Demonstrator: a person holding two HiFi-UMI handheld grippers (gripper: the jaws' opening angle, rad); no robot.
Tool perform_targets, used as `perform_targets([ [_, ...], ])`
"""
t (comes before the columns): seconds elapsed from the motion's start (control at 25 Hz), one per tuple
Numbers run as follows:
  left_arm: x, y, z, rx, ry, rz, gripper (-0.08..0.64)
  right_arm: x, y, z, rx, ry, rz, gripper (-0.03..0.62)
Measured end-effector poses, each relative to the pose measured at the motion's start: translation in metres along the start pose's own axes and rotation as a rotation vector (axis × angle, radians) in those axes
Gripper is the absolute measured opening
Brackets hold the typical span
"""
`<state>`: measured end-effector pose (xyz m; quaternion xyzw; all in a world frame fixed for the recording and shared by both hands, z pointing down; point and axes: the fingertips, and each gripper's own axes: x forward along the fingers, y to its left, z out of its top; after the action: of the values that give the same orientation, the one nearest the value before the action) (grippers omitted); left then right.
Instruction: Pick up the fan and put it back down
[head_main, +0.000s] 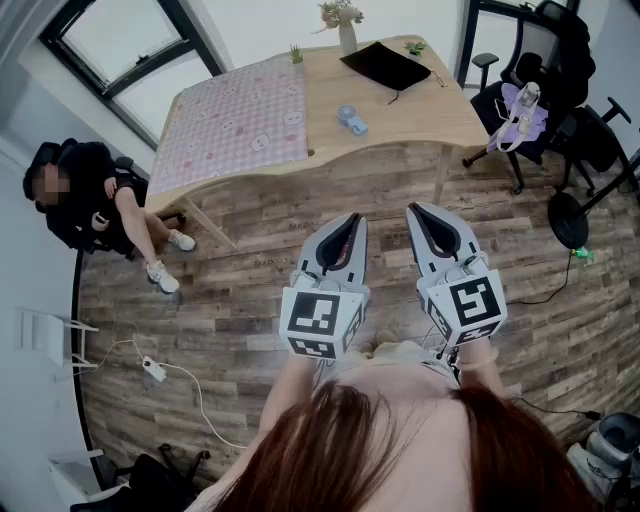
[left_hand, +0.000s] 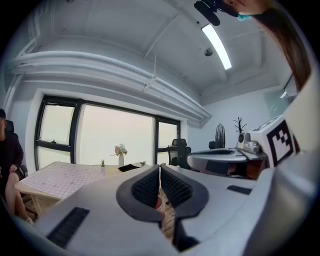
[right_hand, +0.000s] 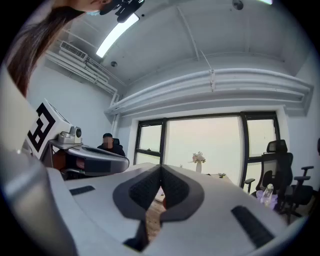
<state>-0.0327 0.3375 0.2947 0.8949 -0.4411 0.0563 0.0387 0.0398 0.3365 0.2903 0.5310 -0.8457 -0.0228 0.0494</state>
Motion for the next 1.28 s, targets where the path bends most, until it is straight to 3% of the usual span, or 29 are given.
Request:
perform_targets([
  [0.64, 0.063, -0.018, -0.004, -0.019, 0.016, 0.038, 0.012, 0.018, -0.065, -0.023, 0.087, 0.011, 0.046, 0.000],
  [1.28, 0.118, 0.022, -0.005, -0.019, 0.042, 0.040, 0.012, 0.081, -0.090, -0.032, 0.064, 0.034, 0.060, 0.000],
])
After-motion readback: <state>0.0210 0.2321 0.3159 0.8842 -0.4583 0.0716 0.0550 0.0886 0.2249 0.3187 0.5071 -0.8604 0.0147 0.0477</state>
